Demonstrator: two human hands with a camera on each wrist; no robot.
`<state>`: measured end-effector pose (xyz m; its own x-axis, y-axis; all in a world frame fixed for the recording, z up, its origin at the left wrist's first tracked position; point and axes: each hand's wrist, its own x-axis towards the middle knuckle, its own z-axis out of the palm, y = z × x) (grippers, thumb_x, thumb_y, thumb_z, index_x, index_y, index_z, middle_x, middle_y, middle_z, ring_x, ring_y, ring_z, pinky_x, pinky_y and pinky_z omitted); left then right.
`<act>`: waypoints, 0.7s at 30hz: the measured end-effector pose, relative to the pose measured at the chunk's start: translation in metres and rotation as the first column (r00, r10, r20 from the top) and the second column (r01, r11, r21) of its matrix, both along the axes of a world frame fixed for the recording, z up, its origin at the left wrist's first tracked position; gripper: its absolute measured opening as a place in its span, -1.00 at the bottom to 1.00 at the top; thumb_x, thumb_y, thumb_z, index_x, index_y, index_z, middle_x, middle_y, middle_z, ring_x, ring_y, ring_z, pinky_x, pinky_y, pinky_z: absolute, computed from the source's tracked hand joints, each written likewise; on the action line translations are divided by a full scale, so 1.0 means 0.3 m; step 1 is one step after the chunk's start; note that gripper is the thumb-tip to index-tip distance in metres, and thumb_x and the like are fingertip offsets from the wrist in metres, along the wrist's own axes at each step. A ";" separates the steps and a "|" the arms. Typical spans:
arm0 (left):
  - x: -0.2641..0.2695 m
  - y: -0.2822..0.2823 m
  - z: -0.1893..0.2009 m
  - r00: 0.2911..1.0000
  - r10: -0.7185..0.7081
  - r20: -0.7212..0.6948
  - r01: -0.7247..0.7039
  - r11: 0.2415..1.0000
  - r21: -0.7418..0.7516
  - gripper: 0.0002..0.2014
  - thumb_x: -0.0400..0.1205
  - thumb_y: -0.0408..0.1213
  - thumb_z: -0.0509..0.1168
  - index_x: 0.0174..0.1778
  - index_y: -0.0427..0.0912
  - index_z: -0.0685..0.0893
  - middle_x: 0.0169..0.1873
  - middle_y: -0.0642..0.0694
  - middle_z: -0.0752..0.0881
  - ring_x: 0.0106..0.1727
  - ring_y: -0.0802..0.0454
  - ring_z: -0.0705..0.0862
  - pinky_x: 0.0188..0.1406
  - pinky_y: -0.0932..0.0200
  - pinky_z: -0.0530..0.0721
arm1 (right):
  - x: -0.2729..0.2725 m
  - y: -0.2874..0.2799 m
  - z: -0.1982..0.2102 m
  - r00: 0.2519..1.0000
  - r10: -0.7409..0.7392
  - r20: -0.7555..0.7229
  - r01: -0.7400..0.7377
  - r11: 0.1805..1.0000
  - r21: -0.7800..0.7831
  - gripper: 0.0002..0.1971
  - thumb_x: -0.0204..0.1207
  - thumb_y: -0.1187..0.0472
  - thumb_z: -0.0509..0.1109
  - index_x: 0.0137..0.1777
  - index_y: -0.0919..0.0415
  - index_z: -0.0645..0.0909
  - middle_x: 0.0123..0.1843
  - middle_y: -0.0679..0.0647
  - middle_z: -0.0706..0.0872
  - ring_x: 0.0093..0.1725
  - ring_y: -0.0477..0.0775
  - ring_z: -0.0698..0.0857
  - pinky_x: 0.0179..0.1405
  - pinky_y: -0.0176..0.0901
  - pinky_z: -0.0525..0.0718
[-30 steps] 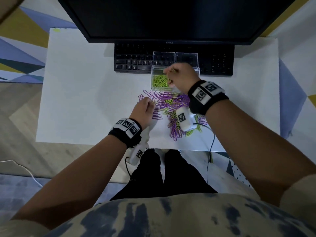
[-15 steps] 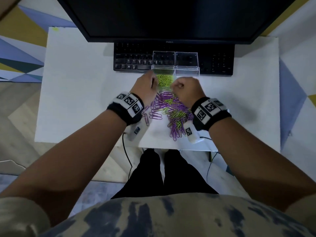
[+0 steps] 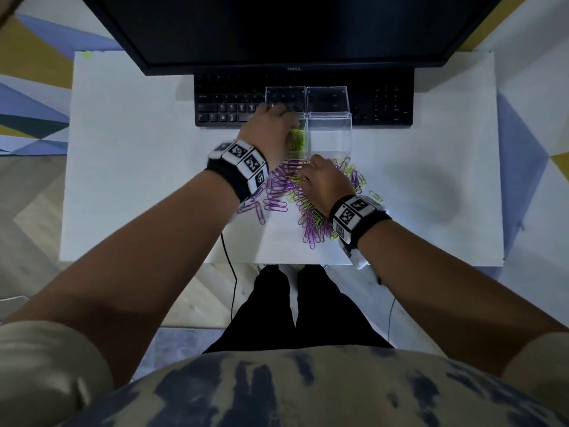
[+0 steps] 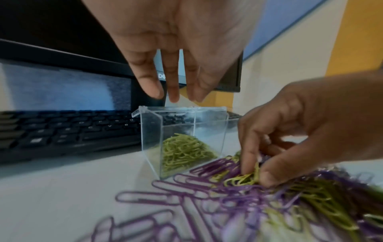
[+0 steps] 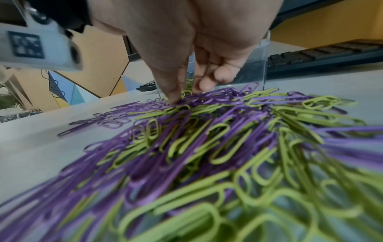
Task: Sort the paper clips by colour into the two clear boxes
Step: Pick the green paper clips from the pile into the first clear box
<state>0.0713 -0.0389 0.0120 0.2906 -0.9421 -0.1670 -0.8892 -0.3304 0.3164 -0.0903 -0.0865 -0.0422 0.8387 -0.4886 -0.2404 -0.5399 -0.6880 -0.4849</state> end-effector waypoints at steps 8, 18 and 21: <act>-0.114 0.211 -0.120 0.949 0.212 -0.231 -0.206 0.977 0.050 -0.94 0.59 -0.34 0.30 -0.09 -0.15 0.67 -0.07 -0.04 0.62 -0.01 0.01 0.60 0.05 0.05 0.69 | -0.032 -0.004 0.026 0.949 -0.304 0.082 0.271 0.921 0.278 -0.96 0.46 0.30 0.41 -0.20 0.23 0.63 -0.14 0.07 0.59 -0.19 -0.01 0.55 -0.14 -0.23 0.52; -0.133 0.248 -0.191 0.965 0.147 -0.215 -0.127 0.986 0.105 -0.84 0.64 -0.37 0.21 0.06 -0.28 0.66 0.07 -0.20 0.63 0.14 -0.15 0.60 0.10 -0.01 0.62 | -0.081 -0.014 0.078 0.761 -0.649 -0.012 0.440 0.501 0.745 -0.83 0.39 0.42 0.50 -0.04 0.47 0.66 -0.23 0.15 0.78 -0.34 -0.05 0.75 -0.23 -0.28 0.73; -0.123 0.260 -0.206 0.977 0.123 -0.174 -0.095 0.983 0.160 -0.83 0.65 -0.36 0.18 0.10 -0.26 0.60 0.10 -0.18 0.60 0.21 -0.16 0.55 0.11 -0.10 0.63 | -0.079 -0.019 0.070 0.772 -0.635 -0.037 0.362 0.391 0.846 -0.71 0.44 0.49 0.41 0.15 0.30 0.65 -0.21 0.16 0.75 -0.24 0.04 0.72 -0.17 -0.20 0.74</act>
<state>0.0344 0.0390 -0.0499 0.3417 -0.8667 -0.3633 -0.7771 -0.4780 0.4094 -0.1140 -0.0922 -0.0211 0.5961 -0.5634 -0.5721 -0.4117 0.3972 -0.8202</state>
